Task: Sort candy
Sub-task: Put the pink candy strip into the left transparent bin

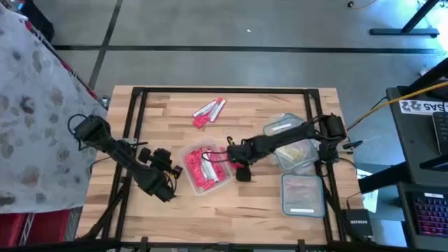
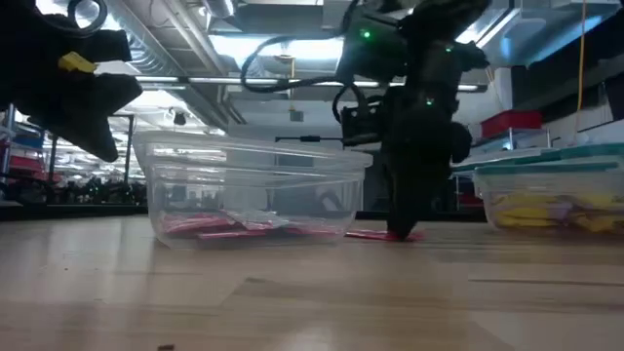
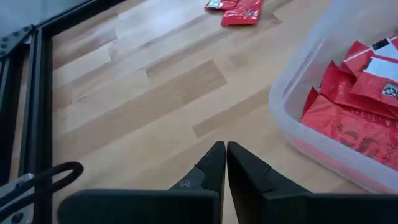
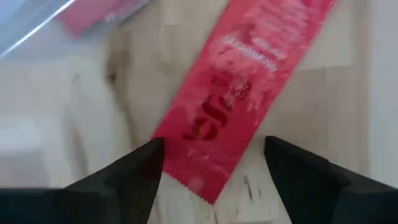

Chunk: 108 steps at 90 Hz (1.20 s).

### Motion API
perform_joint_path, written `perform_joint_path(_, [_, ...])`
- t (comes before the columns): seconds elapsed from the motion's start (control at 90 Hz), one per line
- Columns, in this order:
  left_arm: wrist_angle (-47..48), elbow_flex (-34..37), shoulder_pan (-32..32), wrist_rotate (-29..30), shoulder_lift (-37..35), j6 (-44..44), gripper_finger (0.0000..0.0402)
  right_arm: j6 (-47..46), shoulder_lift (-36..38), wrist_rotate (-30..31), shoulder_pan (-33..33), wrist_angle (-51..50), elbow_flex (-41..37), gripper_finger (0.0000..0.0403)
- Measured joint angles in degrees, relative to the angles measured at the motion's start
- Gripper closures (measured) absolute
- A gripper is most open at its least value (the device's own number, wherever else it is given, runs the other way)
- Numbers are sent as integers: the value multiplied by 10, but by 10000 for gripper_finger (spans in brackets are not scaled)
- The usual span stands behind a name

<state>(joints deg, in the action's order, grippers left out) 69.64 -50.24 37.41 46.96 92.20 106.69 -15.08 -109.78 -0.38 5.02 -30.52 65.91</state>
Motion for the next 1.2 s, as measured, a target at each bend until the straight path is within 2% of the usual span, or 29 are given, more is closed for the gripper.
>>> perform_joint_path(0.167, [-1,0,0,0,0,0,402,-26,1,26,-2,15,-23,220])
perform_joint_path(0.356, [-3,0,0,0,0,2,402,-11,1,34,-11,11,-27,365])
perform_joint_path(0.411, [-3,0,0,0,0,2,402,5,3,38,-17,3,-24,389])
perform_joint_path(0.511, [-3,0,1,0,0,2,402,19,15,60,-33,-40,-9,390])
perform_joint_path(0.578, [-3,0,1,-2,0,2,402,35,29,88,-51,-96,2,397])
perform_joint_path(0.667, [-3,0,1,-2,0,2,402,41,65,130,-74,-117,37,399])
perform_joint_path(0.744, [-2,0,1,-2,0,2,402,45,100,131,-92,-139,63,399])
perform_joint_path(0.856, [-4,0,1,-2,0,3,402,46,127,68,-104,-112,88,401])
perform_joint_path(1.0, [-3,0,1,2,0,5,402,44,139,-122,-95,-13,101,394])
perform_joint_path(1.056, [-4,0,1,2,0,5,402,33,129,-172,-82,16,97,392])
perform_joint_path(1.111, [-4,0,1,2,0,5,402,8,119,-182,-66,62,93,391])
perform_joint_path(1.2, [-5,0,1,2,0,4,402,-51,101,-130,-41,89,92,393])
